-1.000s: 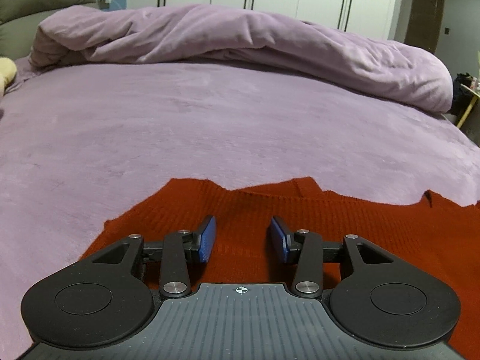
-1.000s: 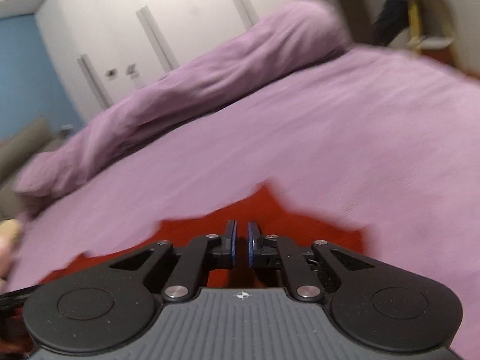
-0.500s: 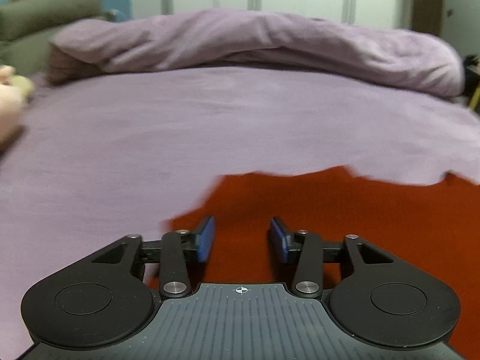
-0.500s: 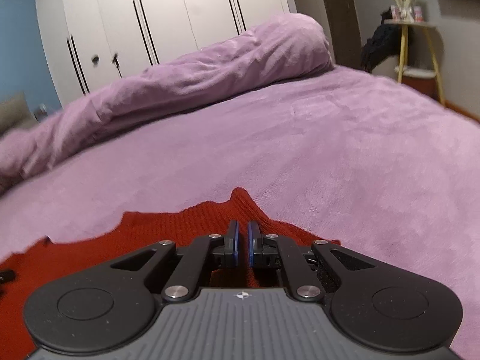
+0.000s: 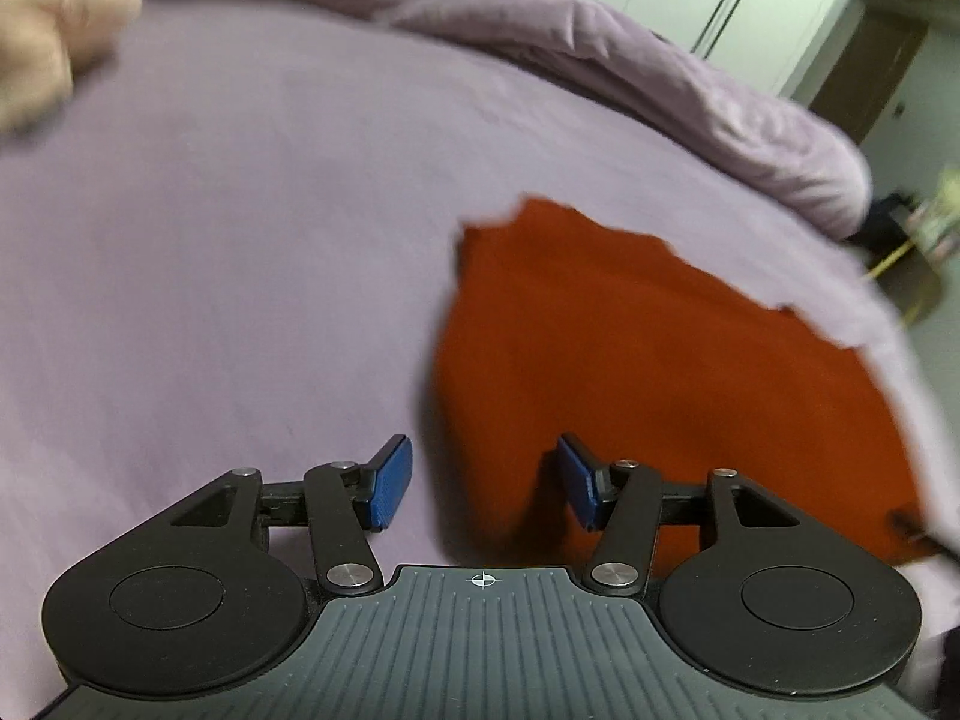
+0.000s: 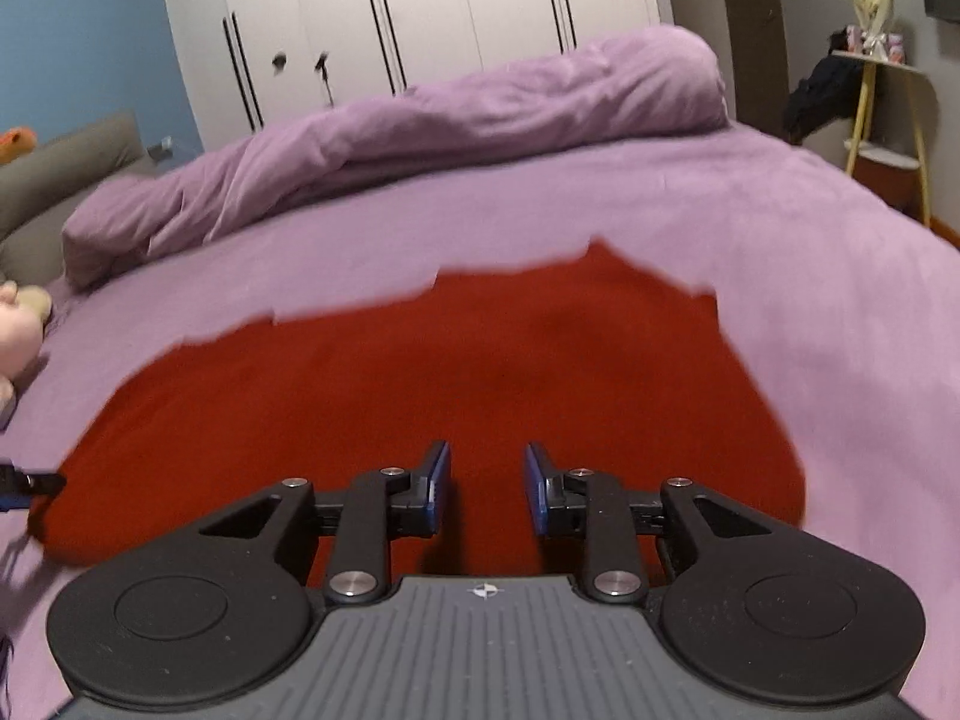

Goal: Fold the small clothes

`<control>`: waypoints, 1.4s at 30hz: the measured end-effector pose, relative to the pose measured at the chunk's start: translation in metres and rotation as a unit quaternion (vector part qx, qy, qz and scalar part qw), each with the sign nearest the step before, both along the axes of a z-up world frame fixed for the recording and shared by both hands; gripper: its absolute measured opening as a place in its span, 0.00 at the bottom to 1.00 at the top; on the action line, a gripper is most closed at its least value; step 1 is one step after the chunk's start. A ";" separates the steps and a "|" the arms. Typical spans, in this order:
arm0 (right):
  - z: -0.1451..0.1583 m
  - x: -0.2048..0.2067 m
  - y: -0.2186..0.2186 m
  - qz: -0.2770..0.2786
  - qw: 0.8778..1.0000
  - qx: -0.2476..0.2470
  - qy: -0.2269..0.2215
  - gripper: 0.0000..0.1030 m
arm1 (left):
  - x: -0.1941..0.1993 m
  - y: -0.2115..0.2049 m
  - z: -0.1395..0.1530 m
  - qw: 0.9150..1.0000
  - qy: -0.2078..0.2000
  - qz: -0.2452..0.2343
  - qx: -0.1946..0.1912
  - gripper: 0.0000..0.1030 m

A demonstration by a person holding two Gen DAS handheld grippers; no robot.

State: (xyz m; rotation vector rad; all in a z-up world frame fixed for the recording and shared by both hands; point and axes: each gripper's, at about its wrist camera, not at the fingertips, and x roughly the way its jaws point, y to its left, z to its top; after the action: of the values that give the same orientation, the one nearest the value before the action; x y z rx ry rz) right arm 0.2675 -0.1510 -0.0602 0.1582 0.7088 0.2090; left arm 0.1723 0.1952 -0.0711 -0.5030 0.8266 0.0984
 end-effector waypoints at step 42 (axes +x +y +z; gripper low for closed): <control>0.001 0.007 0.143 0.106 0.994 0.014 -0.008 0.12 | 0.026 0.027 -0.052 0.959 -0.030 0.104 -0.262 0.24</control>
State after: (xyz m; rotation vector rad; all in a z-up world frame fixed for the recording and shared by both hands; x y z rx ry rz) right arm 0.2741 -0.0081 -0.0590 0.1077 0.7069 0.4222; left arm 0.1984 0.2219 -0.1228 -1.0889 0.7360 0.0568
